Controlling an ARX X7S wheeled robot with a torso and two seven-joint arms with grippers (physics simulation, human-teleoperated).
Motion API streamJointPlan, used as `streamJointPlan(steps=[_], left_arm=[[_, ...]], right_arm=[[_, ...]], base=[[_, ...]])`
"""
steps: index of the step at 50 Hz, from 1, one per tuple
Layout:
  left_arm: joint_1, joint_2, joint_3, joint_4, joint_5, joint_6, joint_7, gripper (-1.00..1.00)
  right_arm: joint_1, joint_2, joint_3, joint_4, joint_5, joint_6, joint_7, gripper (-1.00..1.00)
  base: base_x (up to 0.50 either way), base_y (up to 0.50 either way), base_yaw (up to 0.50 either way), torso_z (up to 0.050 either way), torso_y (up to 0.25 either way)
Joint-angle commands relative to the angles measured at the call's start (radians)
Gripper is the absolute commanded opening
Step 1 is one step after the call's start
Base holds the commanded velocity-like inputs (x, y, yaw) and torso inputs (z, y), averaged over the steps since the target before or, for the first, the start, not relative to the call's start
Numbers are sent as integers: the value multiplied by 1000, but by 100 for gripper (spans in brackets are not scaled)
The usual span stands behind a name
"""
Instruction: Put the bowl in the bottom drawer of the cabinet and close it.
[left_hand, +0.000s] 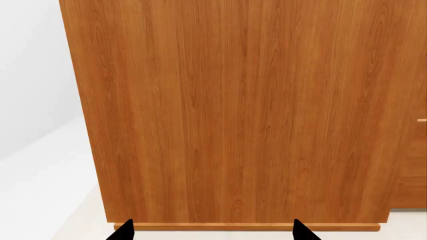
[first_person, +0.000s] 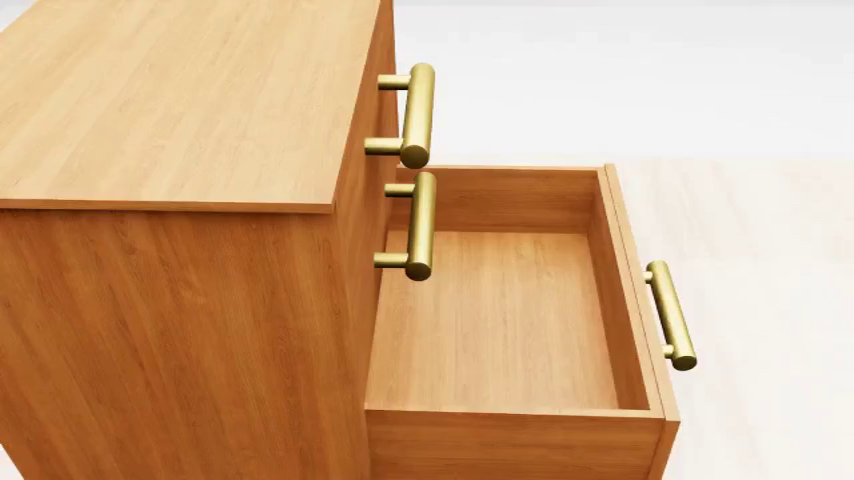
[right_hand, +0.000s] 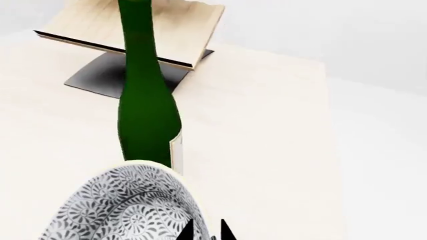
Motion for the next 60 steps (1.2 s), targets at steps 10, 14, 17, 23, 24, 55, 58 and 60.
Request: streamJointPlan(steps=[10,14,17,23,24,55,58,60], left_arm=[[0,-5,4,2,-6,1,-3,100],[5,-11,3,23,-9,-12,-9,100],[10,-20,1,55,-15,-35,-16,100],[9,-24,-1,57,-28,-36,-13,100],[10,-25,0,62,-26,-38,-15,100],[5,-29,1,59,-52,-36,-13,100],[6,-31,2,64,-52,-39,-15,100],[7,-32,1,64,-55,-37,-15,100]], right_arm=[[-27,104,-279,-139,-60,-149,-71,-100],[2,128,-345,-148,-77,-165,-78,-100],[39,149,-396,-151,-77,-171,-100,-100],[150,186,-504,-132,-77,-145,-139,-100],[167,188,-516,-125,-76,-142,-143,-100],[651,177,-789,188,-43,-157,-312,-100],[692,164,-791,248,-30,-176,-332,-100],[716,160,-806,277,-30,-190,-346,-100]], base=[[0,0,0,0,0],[0,0,0,0,0],[0,0,0,0,0],[0,0,0,0,0],[0,0,0,0,0],[0,0,0,0,0],[0,0,0,0,0],[0,0,0,0,0]])
